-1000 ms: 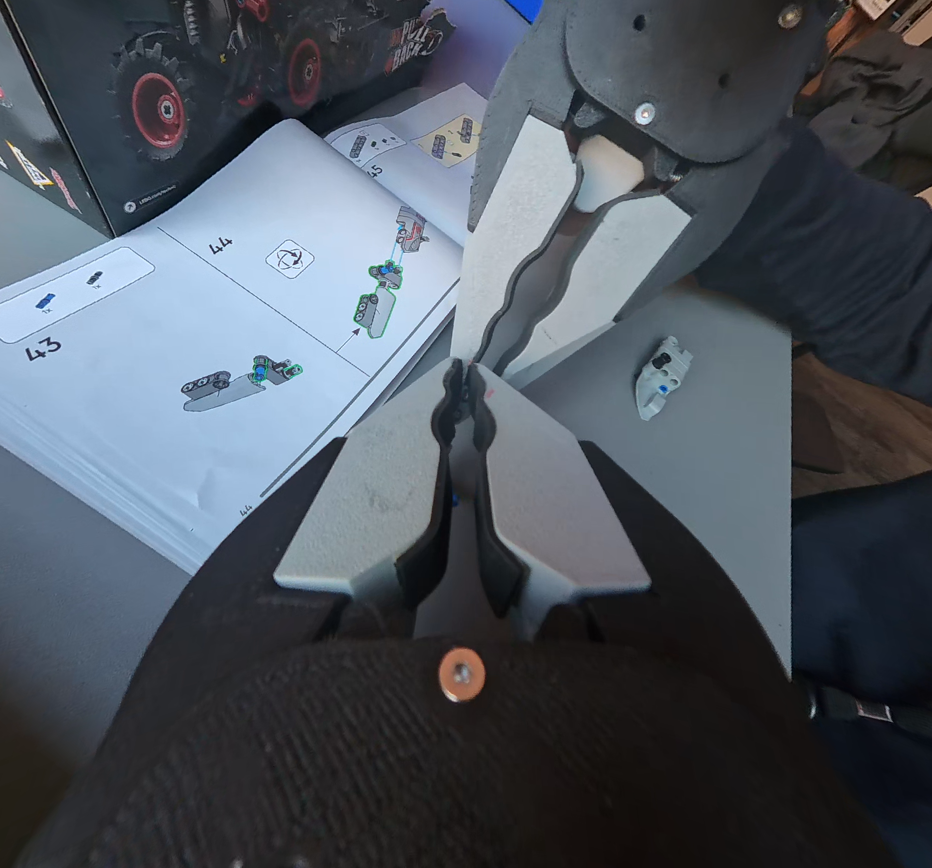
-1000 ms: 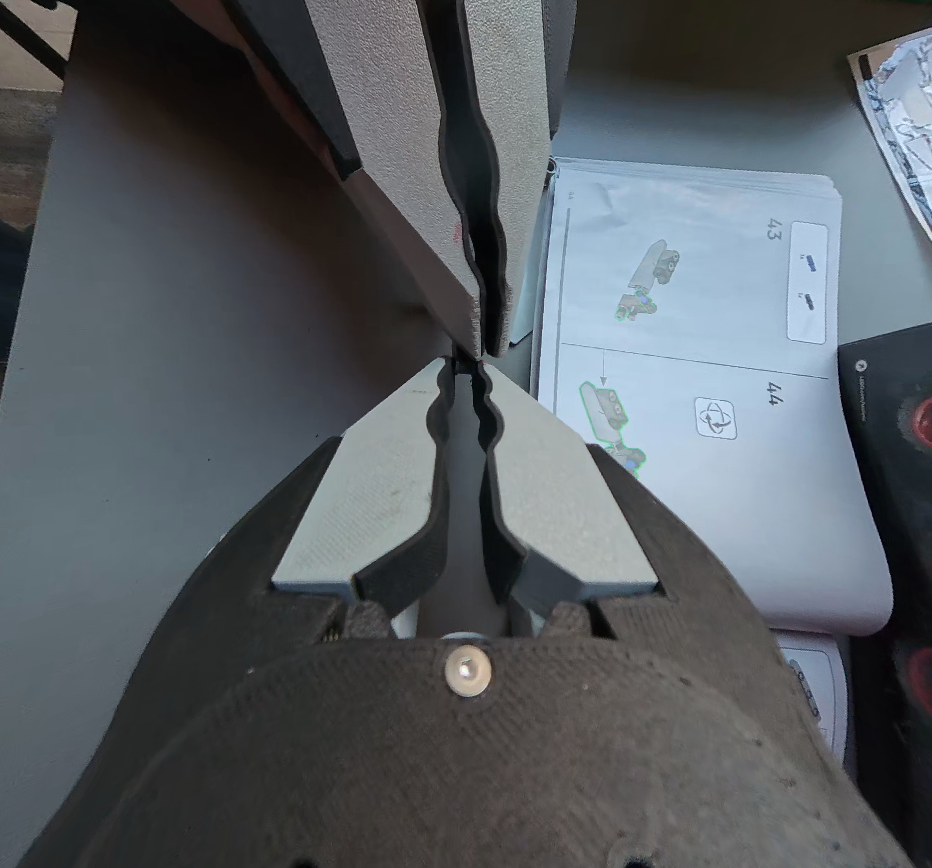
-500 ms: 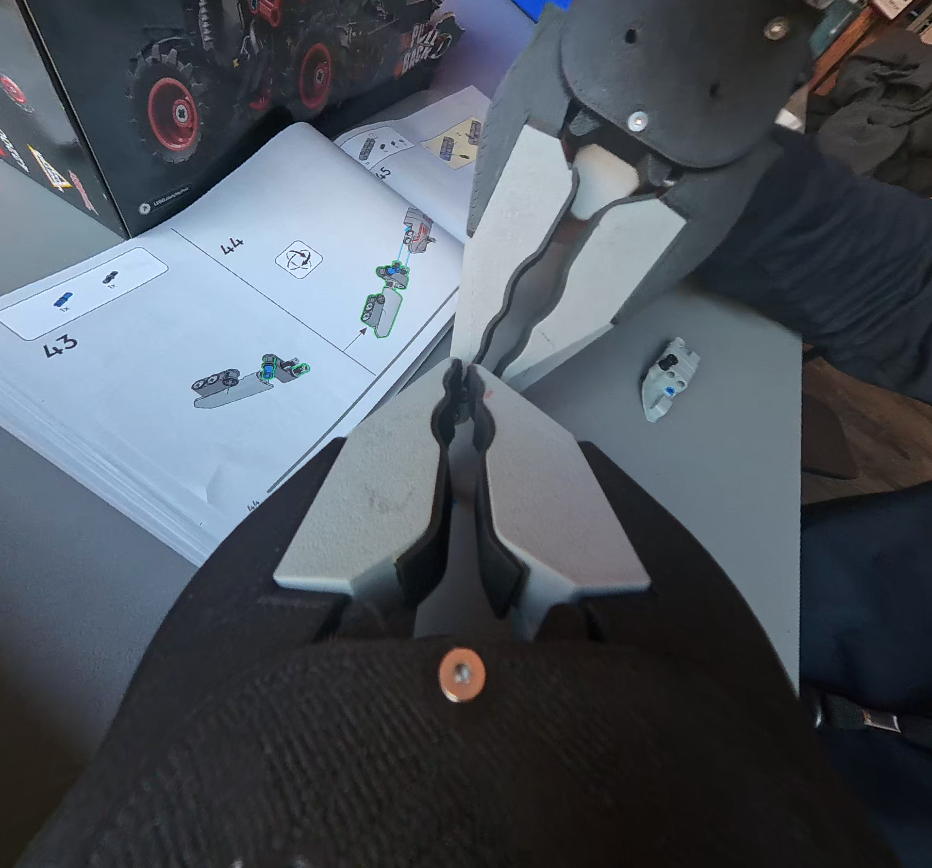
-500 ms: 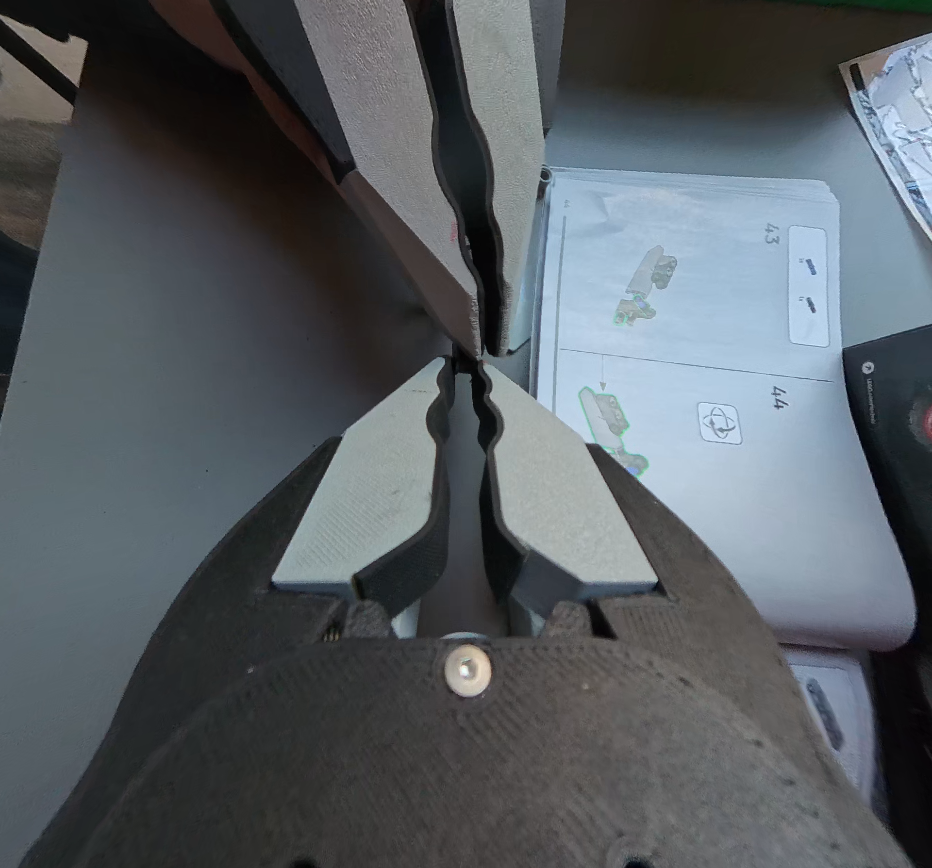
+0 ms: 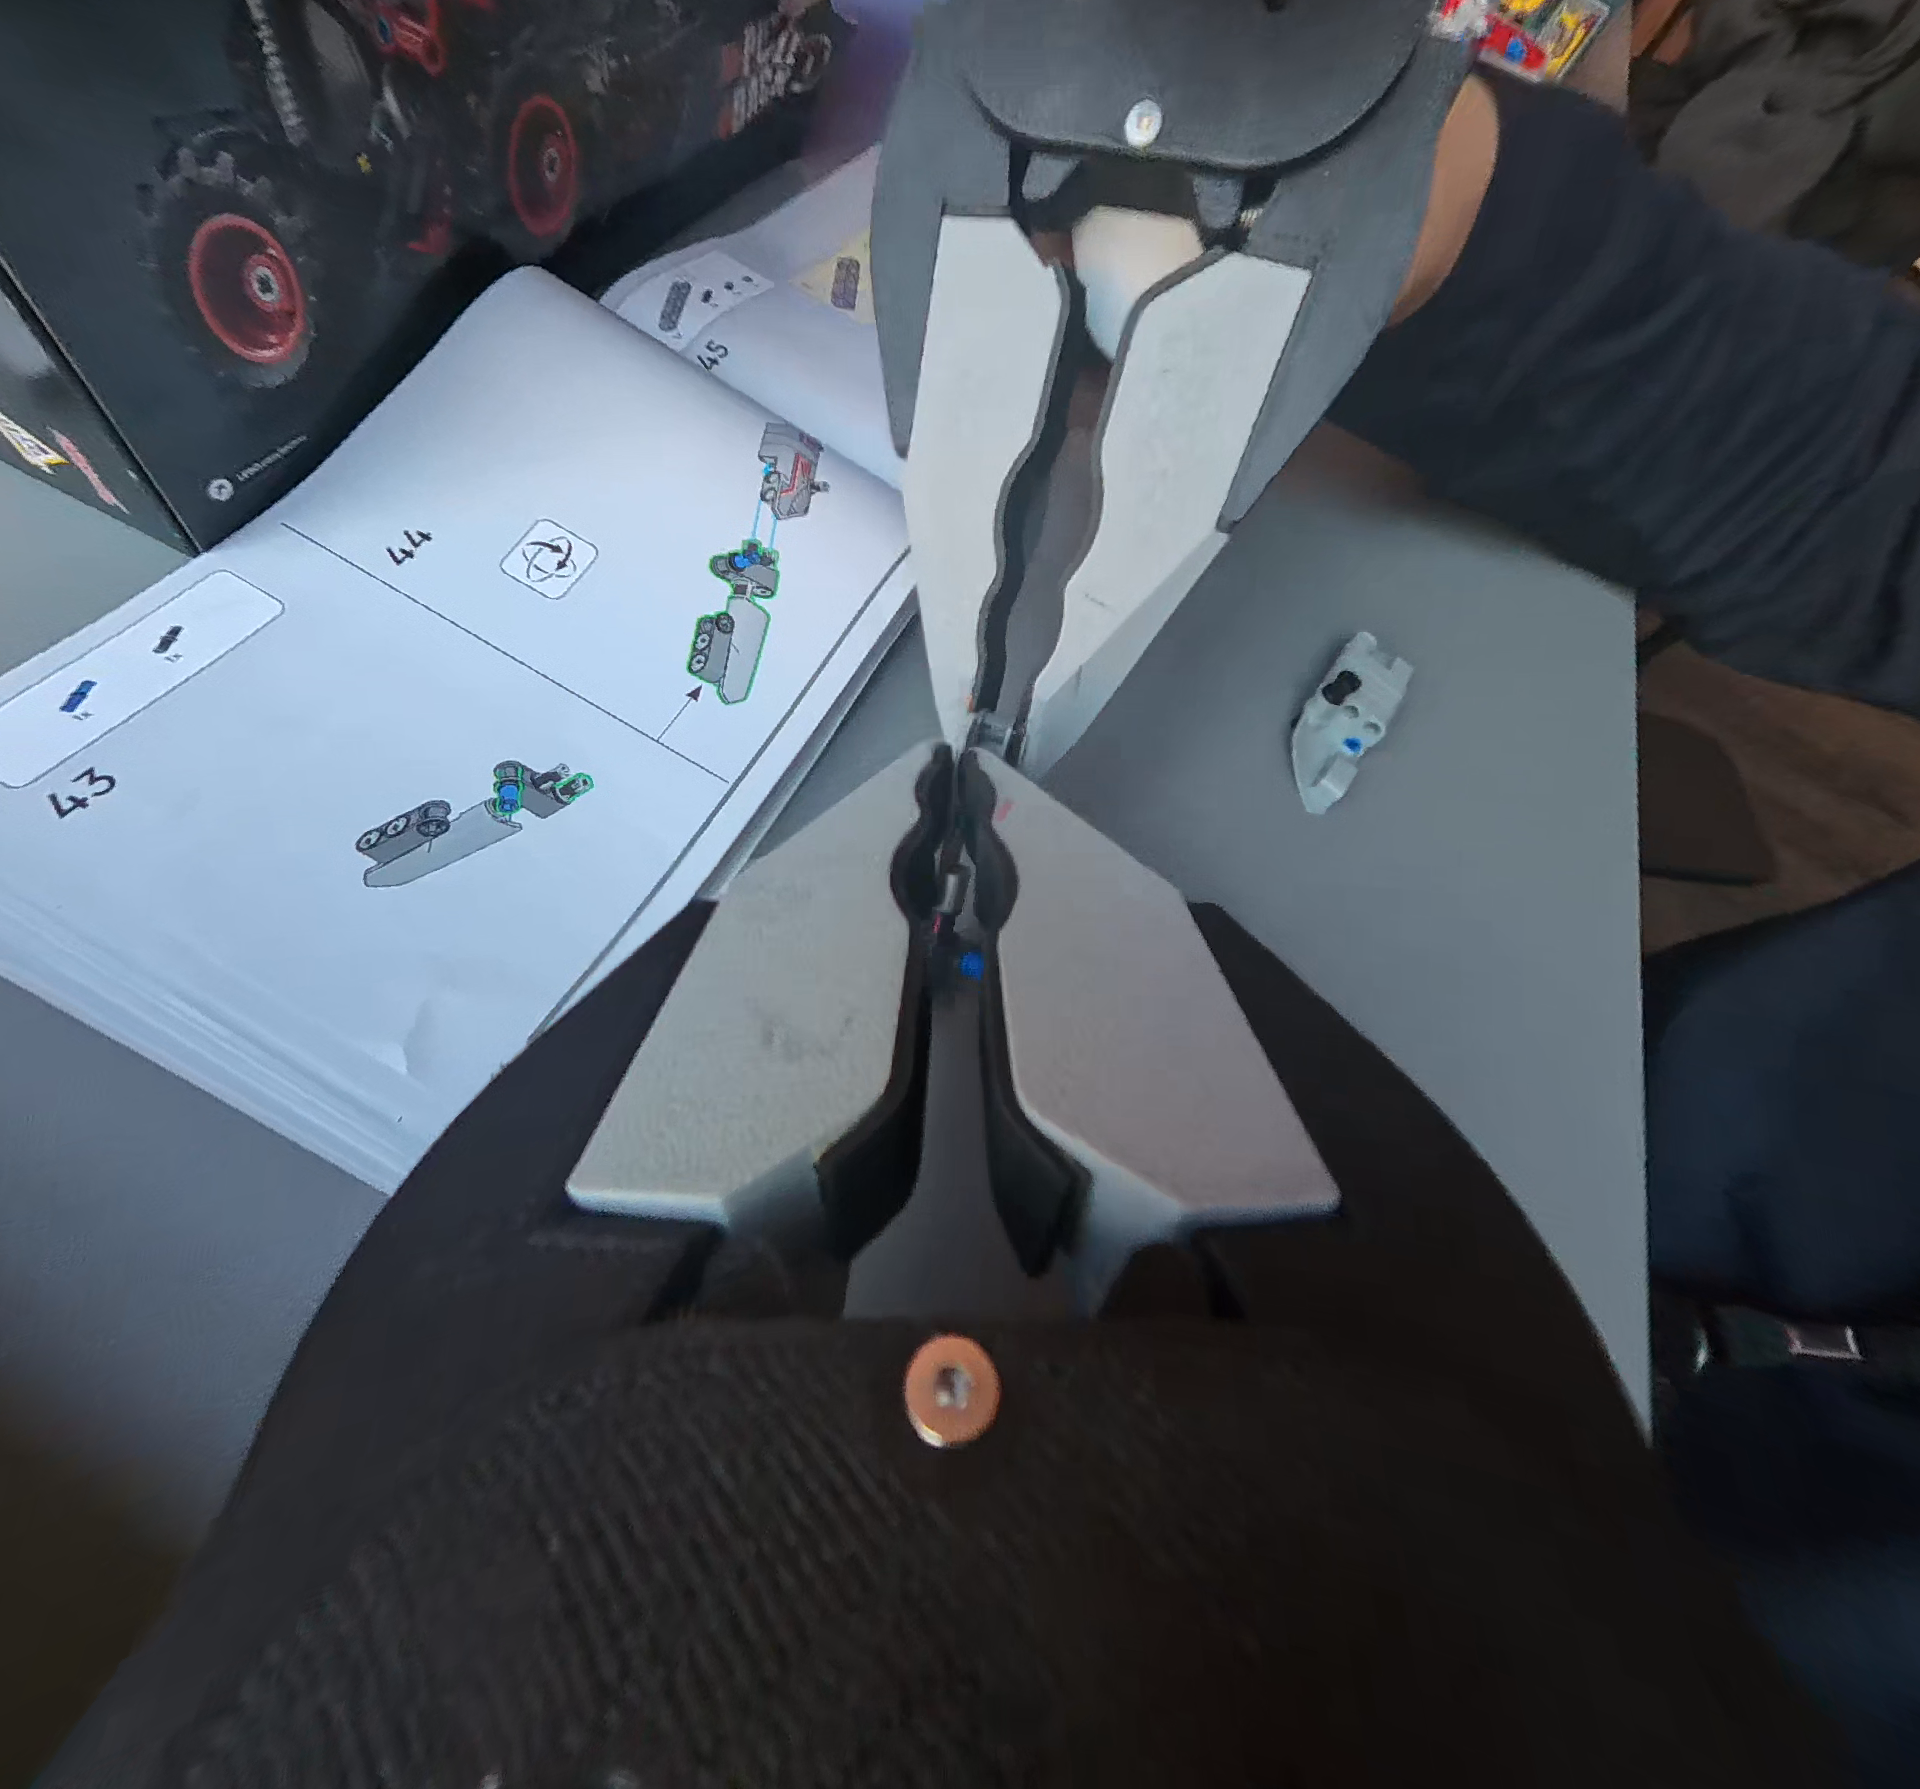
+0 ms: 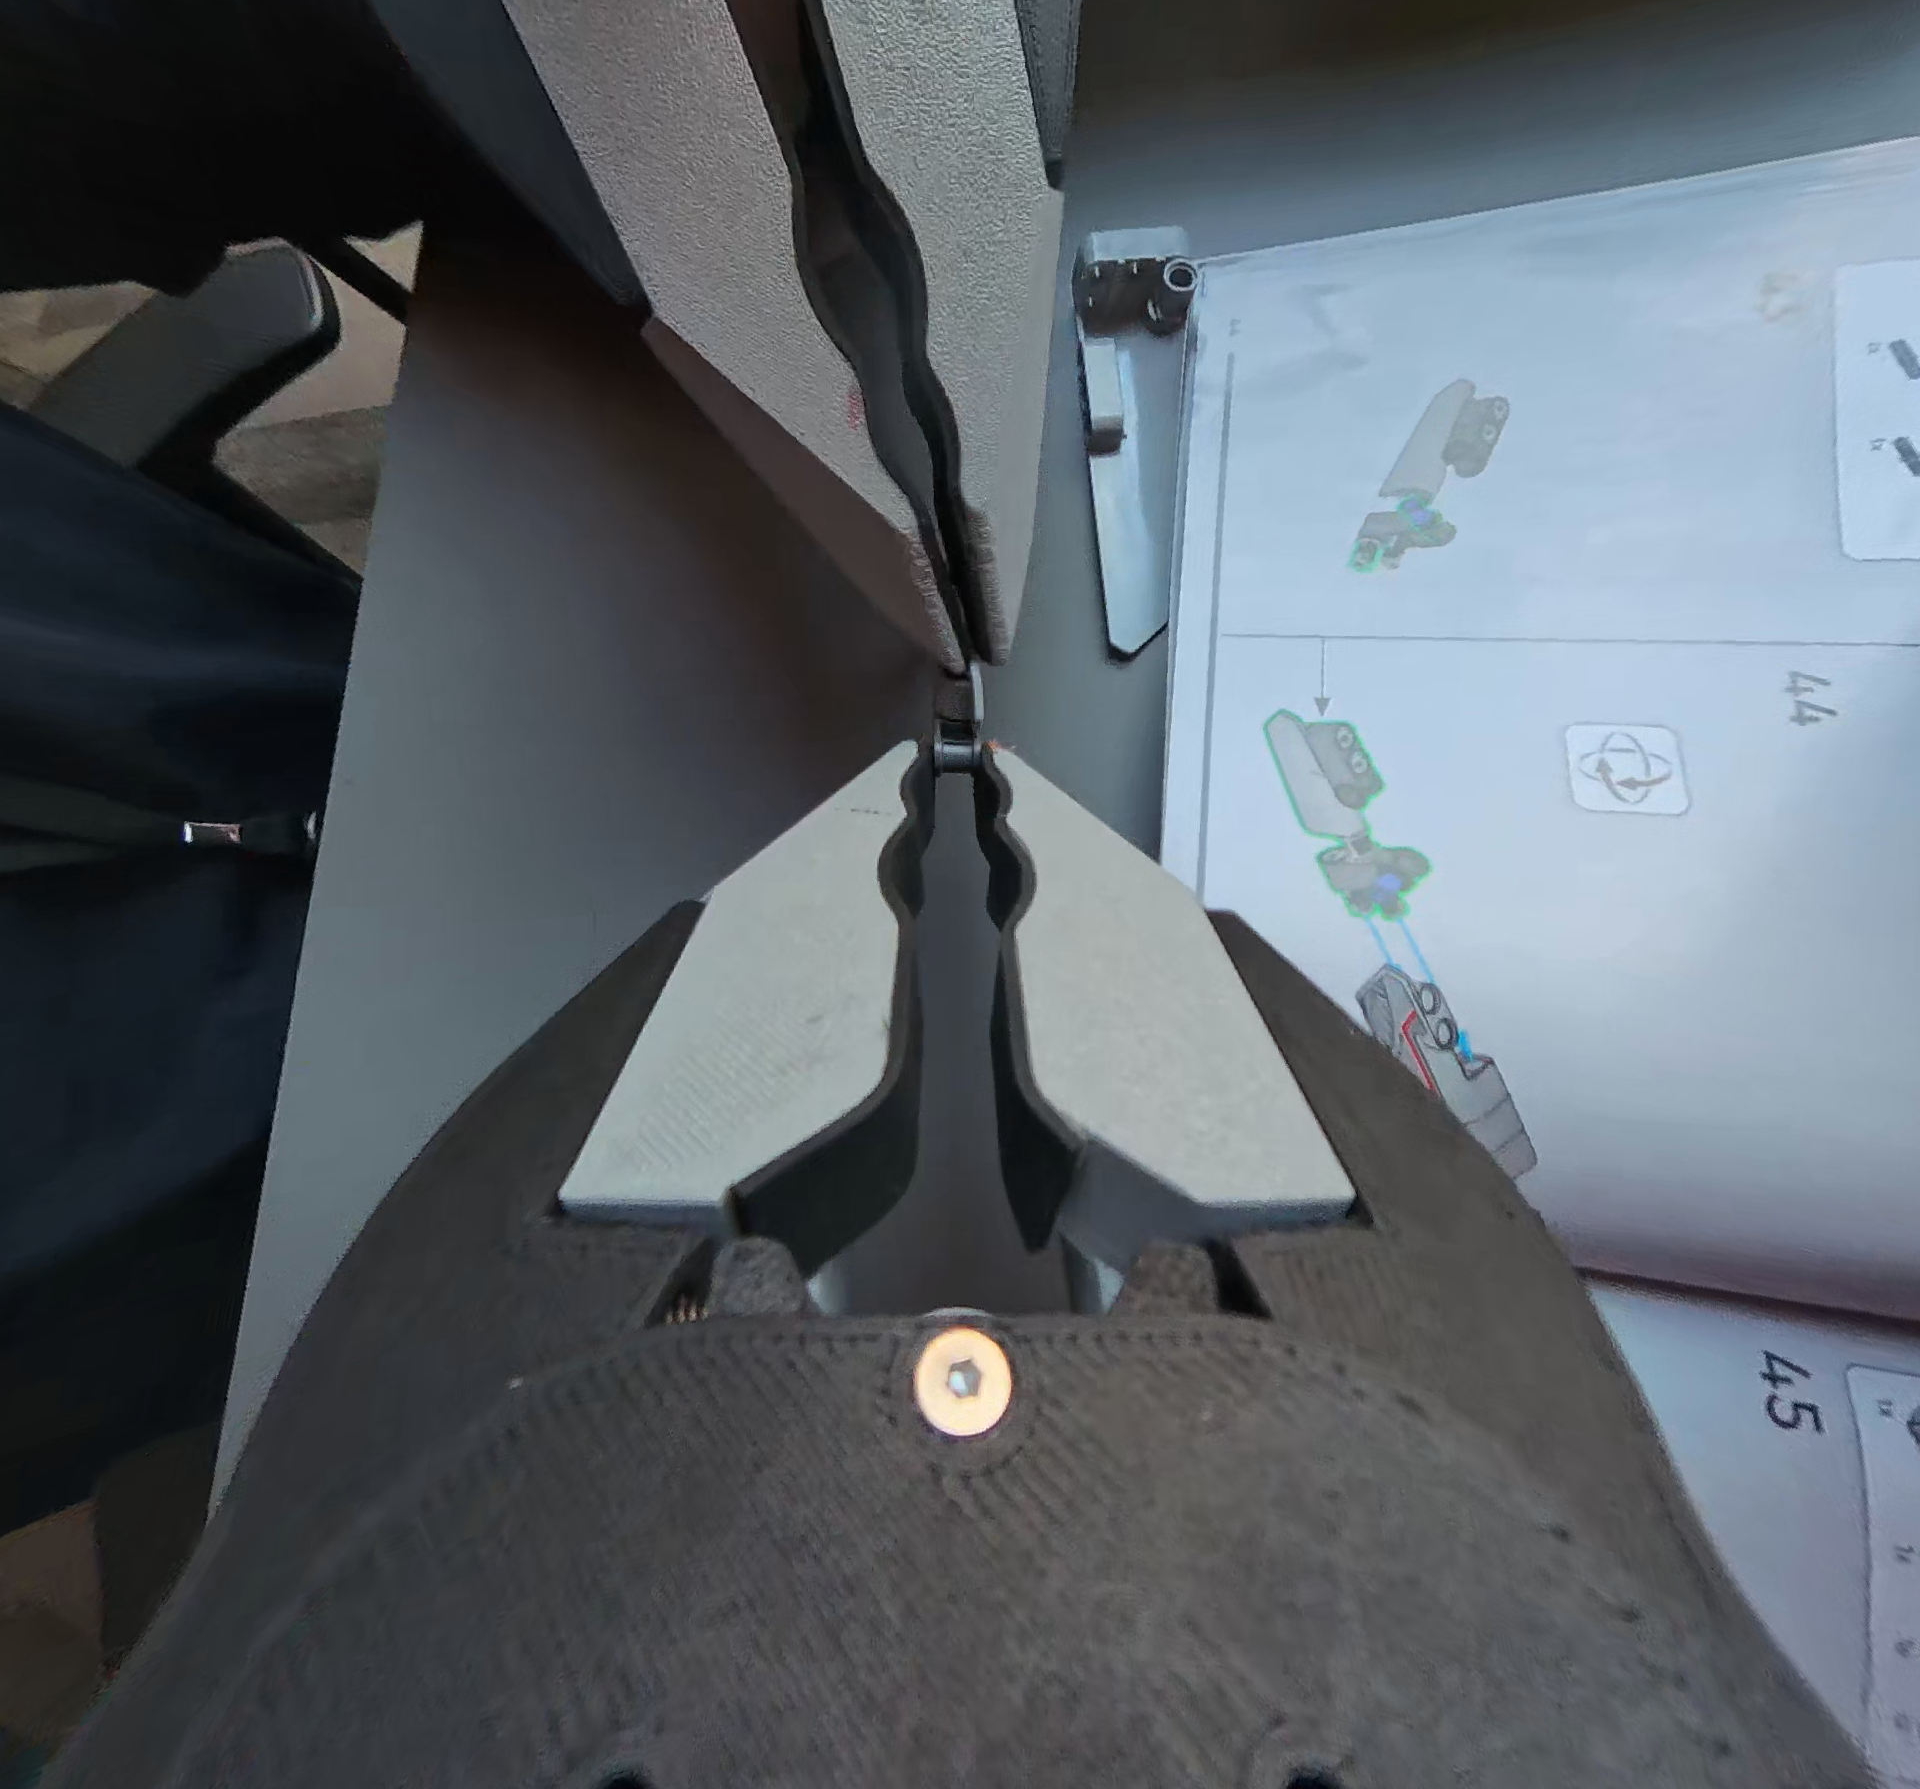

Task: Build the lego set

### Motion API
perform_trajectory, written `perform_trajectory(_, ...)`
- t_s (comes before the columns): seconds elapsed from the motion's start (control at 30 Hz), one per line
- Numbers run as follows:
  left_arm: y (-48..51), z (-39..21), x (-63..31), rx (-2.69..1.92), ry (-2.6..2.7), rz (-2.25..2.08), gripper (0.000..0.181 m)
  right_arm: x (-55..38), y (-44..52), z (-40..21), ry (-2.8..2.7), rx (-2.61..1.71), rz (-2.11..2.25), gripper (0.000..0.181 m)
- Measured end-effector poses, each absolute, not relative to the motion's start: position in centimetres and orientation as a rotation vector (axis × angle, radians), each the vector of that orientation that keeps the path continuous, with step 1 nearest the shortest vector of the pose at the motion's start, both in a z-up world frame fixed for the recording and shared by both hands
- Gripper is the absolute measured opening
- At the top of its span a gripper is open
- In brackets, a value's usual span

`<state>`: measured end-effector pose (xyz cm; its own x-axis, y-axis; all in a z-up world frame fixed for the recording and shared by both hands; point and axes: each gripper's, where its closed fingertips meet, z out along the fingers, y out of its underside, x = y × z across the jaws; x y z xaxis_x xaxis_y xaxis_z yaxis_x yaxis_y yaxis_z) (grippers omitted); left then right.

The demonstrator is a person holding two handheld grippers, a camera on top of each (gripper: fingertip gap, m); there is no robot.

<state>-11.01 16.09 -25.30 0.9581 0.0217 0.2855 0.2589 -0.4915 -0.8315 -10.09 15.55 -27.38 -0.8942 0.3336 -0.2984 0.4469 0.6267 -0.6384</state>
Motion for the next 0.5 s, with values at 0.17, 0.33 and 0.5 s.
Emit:
perform_trajectory(0.17,16.3,-25.4,-10.2,-2.091,-0.169,-0.358,0.000,-9.3,15.9,-27.5,2.687,0.627,-1.045,0.005)
perform_trajectory(0.33,16.7,-25.5,-9.6,-2.073,-0.191,-0.481,0.000,-8.7,16.4,-27.6,2.720,0.587,-0.972,0.005)
perform_trajectory(0.5,16.8,-25.6,-9.7,-2.026,-0.297,-0.479,0.000,-8.9,16.4,-27.6,2.780,0.554,-1.004,0.006)
